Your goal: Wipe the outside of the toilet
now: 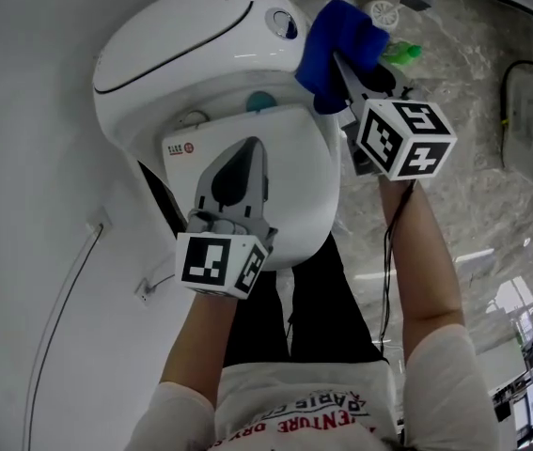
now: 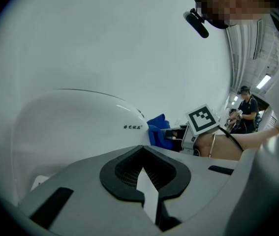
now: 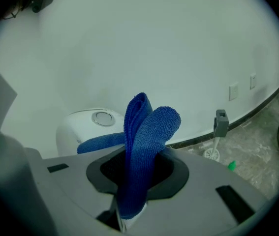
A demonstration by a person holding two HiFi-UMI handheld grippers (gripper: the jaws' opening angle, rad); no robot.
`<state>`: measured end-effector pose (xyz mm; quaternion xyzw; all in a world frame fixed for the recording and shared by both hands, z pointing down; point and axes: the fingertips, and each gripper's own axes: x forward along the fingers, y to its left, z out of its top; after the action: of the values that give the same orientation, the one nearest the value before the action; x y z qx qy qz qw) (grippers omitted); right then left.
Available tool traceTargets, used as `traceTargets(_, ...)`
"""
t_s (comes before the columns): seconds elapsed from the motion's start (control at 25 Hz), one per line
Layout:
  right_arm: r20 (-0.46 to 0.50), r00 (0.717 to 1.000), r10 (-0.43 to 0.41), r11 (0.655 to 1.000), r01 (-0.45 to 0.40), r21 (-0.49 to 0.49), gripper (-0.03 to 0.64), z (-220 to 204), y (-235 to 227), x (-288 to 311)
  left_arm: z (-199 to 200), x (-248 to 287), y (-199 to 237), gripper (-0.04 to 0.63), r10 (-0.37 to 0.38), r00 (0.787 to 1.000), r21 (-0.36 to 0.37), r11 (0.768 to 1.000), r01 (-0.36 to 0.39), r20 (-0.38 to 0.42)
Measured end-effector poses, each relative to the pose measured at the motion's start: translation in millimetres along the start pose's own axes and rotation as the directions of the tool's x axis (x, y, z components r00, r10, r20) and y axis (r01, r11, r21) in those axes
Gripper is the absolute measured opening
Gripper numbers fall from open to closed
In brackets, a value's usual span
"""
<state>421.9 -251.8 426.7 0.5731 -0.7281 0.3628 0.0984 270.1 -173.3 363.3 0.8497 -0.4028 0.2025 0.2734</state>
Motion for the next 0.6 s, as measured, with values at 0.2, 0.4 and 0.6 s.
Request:
traceTargets(0.2, -0.025, 1.0, 0.012, 0.996, -0.01, 0.094, 0.077, -40.2, -24.5, 2.3, -23.1, 13.4, -14.7, 0.006, -0.019, 0.999, 0.015, 1.0, 0.02, -0.048)
traceTargets(0.4, -0.039, 0.999, 0.0, 0.988, 0.006, 0.156, 0.077, -83.6, -39.0, -0.4, -44.2, 27.3, -32.9, 0.006, -0.054, 0.995, 0.034, 0.998, 0.057, -0.078)
traceTargets(0.6, -0.078, 0.997, -0.015, 0.985, 0.029, 0.171, 0.077, -124.1, -49.2, -11.1, -65.6, 35.2, -49.4, 0.006, -0.09, 0.991, 0.046, 0.994, 0.095, -0.099)
